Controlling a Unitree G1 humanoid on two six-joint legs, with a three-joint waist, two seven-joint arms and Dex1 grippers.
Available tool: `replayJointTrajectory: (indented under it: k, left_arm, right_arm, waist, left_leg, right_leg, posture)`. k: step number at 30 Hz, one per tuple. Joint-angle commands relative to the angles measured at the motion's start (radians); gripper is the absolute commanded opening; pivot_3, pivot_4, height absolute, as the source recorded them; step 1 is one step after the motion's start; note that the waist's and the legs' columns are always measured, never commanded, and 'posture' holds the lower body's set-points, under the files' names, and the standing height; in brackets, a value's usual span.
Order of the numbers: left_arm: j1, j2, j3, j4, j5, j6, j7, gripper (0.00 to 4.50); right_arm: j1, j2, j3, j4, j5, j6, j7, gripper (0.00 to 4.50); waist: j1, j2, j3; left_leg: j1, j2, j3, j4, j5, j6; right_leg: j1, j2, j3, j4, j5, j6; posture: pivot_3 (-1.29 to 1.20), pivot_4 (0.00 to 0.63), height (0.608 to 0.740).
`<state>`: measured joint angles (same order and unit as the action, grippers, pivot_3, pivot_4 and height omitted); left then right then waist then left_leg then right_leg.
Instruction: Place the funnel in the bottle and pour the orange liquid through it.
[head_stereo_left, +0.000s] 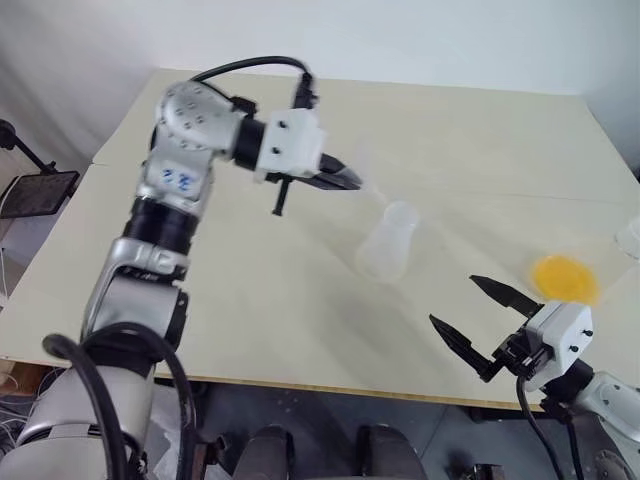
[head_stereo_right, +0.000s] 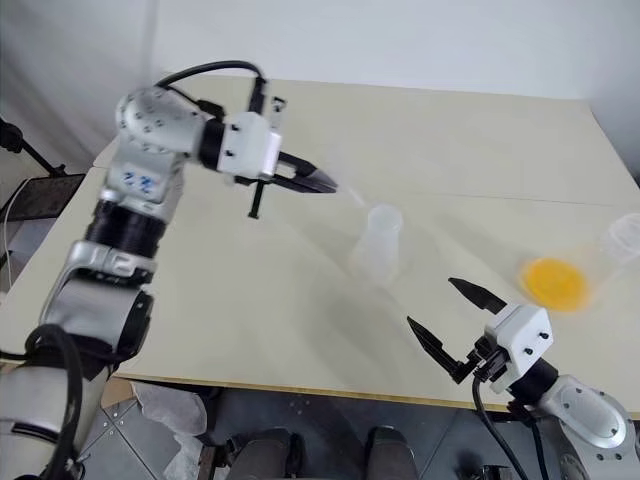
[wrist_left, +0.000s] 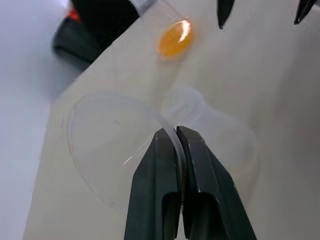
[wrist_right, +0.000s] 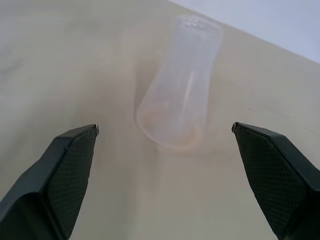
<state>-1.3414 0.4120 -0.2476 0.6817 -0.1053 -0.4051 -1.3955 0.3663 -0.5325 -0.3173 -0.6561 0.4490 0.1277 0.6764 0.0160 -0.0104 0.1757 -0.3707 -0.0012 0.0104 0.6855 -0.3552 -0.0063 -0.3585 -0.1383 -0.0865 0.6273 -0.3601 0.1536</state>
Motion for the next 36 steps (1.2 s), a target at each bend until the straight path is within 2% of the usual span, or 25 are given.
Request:
replayJointTrajectory:
  k: [1,5,14,26,30,33,36]
  left_arm:
    - [-0.103,-0.050,-0.027,0.107,0.073,-0.137,0.022,0.01]
    - [-0.168,-0.092,-0.076,0.201,0.171,-0.216,0.059,0.01]
    - [-0.251,-0.133,-0.089,0.318,0.231,-0.221,0.060,0.01]
    - [-0.288,-0.213,-0.141,0.413,0.310,-0.239,0.015,0.01]
    - [-0.298,-0.237,-0.122,0.429,0.286,-0.197,-0.026,0.01]
    - [-0.296,-0.251,-0.087,0.419,0.241,-0.131,-0.075,0.62]
    - [-0.287,-0.259,-0.060,0.401,0.207,-0.085,-0.116,1.43]
  right_arm:
    - [0.000,0.027,0.009,-0.054,-0.016,-0.031,-0.037,4.50]
    - [0.023,0.059,0.023,-0.086,-0.028,-0.031,-0.070,4.50]
    - [0.045,0.144,-0.047,-0.172,0.039,-0.036,-0.179,4.50]
    - [0.067,0.150,-0.070,-0.220,0.042,-0.034,-0.221,4.50]
    - [0.082,0.156,-0.062,-0.227,0.030,-0.039,-0.226,4.50]
    - [0.092,0.162,-0.055,-0.228,0.018,-0.045,-0.229,4.50]
    - [0.097,0.166,-0.052,-0.228,0.012,-0.049,-0.230,4.50]
  waist:
    - [0.003,0.000,0.000]
    - [0.007,0.000,0.000]
    - [0.009,-0.001,0.001]
    - [0.010,-0.001,0.001]
    - [0.010,-0.001,0.001]
    - [0.010,-0.001,0.001]
    - [0.009,-0.001,0.001]
  left_leg:
    - [0.000,0.000,0.000,0.000,0.000,0.000]
    - [0.000,0.000,0.000,-0.001,0.000,0.000]
    - [-0.001,-0.001,0.000,-0.001,0.000,0.000]
    - [-0.001,-0.001,0.000,-0.001,0.000,0.001]
    - [-0.001,-0.001,0.000,-0.001,0.000,0.001]
    - [-0.001,-0.001,0.000,-0.001,0.000,0.001]
    - [-0.001,-0.001,0.000,-0.001,0.000,0.001]
  right_leg:
    - [0.000,0.000,0.000,0.000,0.000,0.000]
    - [0.000,-0.001,0.000,0.000,0.000,0.000]
    - [-0.001,-0.001,0.000,0.000,0.000,0.000]
    - [-0.001,-0.001,0.000,0.000,0.000,0.000]
    - [-0.001,-0.001,0.000,0.000,0.000,0.000]
    - [-0.001,-0.001,0.000,0.000,0.000,0.000]
    - [-0.001,-0.001,0.000,0.000,0.000,0.000]
  posture:
    - [0.00,0.150,0.740]
    - [0.00,0.150,0.740]
    - [0.00,0.150,0.740]
    - [0.00,0.150,0.740]
    - [0.00,0.150,0.740]
    - [0.00,0.150,0.740]
    - [0.00,0.150,0.740]
